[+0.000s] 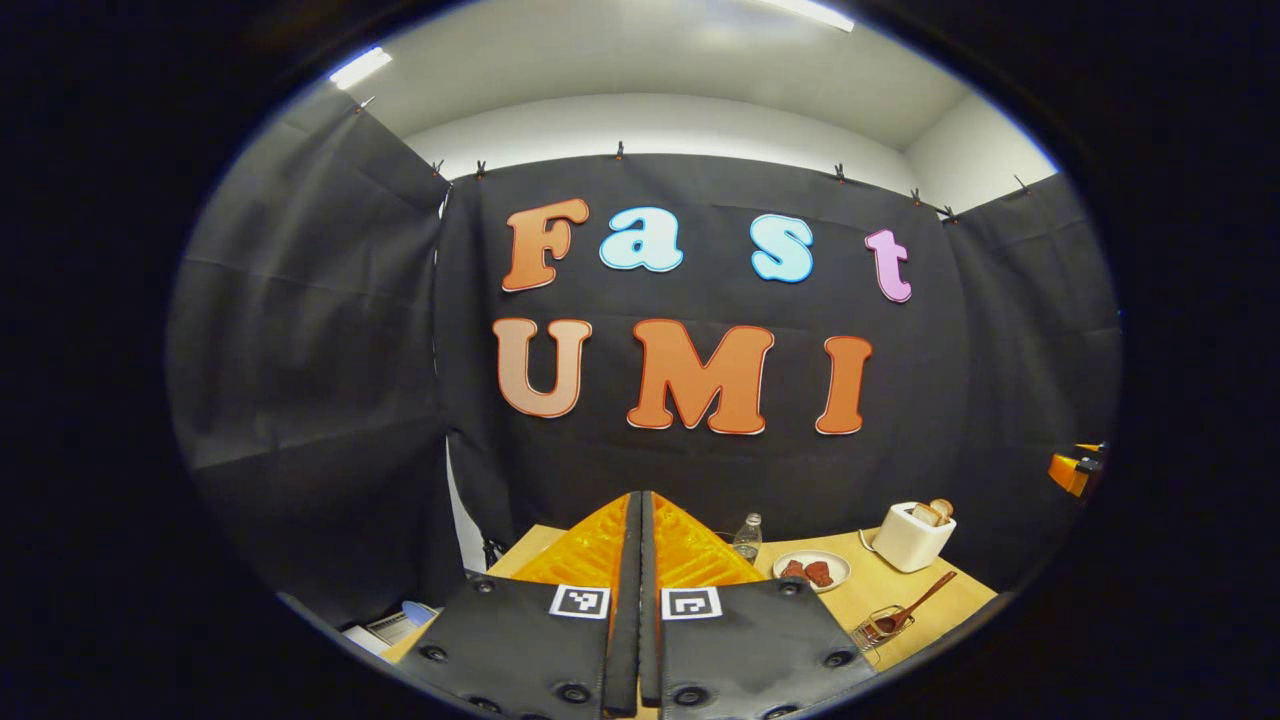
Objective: Close the left gripper, press the button to open the rice cooker; take a wooden spoon from the chopstick holder with the right hand, scoop a spoonful of rice and pour it into the rice cooker, then put the wooden spoon back into the chopstick holder.
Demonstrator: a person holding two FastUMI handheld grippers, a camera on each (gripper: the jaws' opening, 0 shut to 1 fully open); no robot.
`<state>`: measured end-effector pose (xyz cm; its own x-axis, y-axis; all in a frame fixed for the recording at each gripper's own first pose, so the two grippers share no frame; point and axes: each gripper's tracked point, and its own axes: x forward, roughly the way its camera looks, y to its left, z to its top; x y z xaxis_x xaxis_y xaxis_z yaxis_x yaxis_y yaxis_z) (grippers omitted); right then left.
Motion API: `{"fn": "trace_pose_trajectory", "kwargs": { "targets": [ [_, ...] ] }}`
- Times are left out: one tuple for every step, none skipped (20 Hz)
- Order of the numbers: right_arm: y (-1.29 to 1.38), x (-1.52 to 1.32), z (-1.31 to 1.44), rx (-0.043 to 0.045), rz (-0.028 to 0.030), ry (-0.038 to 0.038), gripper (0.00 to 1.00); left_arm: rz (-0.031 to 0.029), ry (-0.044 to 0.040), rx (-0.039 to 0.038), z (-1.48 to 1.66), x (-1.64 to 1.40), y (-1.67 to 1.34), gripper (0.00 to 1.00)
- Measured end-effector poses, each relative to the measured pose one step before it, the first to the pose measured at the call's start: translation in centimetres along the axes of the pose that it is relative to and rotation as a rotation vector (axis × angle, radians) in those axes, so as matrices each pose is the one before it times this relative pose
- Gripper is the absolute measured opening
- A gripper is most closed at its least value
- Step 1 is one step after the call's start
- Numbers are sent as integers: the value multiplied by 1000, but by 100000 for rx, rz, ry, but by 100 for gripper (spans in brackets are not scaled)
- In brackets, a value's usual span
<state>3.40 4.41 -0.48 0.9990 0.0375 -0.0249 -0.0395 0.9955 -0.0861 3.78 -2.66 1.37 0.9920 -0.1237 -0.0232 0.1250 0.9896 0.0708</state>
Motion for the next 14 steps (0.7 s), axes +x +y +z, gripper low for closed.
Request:
{"fn": "trace_pose_trajectory", "kwargs": {
  "targets": [
    [139, -18, -224, 72, 212, 416, 93, 961, 1073, -275, -133, -169, 135, 5],
    [173, -95, -179, 26, 245, 261, 93, -1799, 1264, 203, -335, 613, -178, 5],
    [46, 2, -16, -83, 134, 189, 93, -1346, 955, 791, -294, 330, -348, 5],
    [25, 2, -50, -296, 54, 102, 93, -1060, 731, 695, -521, 588, -61, 5],
    [-5, 6, -148, -354, -135, 42, 93, -1868, 1975, -91, -647, 648, -223, 4],
    [31, 36, -78, -274, -187, 55, 93, -614, 2430, -386, -834, 860, 129, 4],
    [-107, -26, -254, -111, -529, 197, 93, -610, 1953, -369, -603, 858, -156, 4],
    [-121, -7, -281, -51, -412, 551, 93, -857, 2039, 267, -595, 905, -167, 4],
    [7, -21, -424, -120, -254, 943, 93, -357, 1973, 730, -860, 1042, -16, 4],
    [45, 51, -454, -254, -239, 1140, 93, -727, 2595, 404, -1013, 891, -88, 4],
    [-55, -46, -385, -428, -418, 799, 93, -862, 2556, -284, -809, 1386, 2, 4],
    [-222, 80, -311, -594, -884, 311, 94, -1097, 2730, -738, -1011, 1245, -154, 4],
    [-297, 128, -407, -724, -971, 909, 94, -1309, 2239, -823, -828, 1331, -196, 4],
    [-203, 74, -515, -491, -981, 1421, 93, -50, 2184, -34, -704, 1167, 206, 4]
  ]
}}
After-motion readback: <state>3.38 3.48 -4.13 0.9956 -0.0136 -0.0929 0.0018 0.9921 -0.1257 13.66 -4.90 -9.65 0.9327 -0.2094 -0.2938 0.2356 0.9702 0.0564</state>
